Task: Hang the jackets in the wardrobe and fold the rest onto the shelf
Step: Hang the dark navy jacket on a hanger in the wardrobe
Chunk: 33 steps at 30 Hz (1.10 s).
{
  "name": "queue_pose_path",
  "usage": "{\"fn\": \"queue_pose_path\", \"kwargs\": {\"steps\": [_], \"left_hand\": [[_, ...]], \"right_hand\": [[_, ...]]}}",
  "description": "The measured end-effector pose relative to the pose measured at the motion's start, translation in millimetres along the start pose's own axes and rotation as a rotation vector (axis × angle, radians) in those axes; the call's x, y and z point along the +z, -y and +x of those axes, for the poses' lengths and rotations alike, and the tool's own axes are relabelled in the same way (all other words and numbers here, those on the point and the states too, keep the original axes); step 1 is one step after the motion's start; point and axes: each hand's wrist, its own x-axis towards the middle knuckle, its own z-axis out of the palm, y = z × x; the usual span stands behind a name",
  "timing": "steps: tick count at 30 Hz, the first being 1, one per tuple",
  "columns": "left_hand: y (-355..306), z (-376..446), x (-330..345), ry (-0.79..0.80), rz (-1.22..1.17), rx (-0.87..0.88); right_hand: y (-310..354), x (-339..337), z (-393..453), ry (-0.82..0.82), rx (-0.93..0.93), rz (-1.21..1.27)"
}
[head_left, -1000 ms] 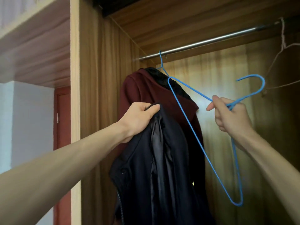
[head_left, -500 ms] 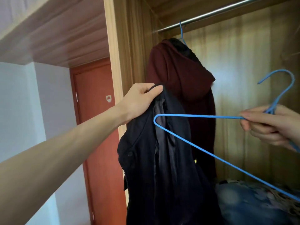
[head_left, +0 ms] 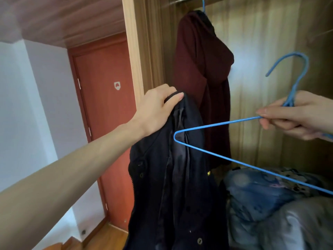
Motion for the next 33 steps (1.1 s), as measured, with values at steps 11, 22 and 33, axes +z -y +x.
{"fn": "queue_pose_path", "kwargs": {"steps": [11,22,33], "left_hand": [[-59,-16,41,0.018,0.132,0.079],[-53,-25,41,0.258,0.167,0.161],[-24,-31,58,0.007,0.285,0.071]], "right_hand": [[3,87,31,-0.103,-0.146,0.193],[-37,87,30,-0.1,-0.282,0.394],[-96,68,41,0.487,-0.046,0.582]]}}
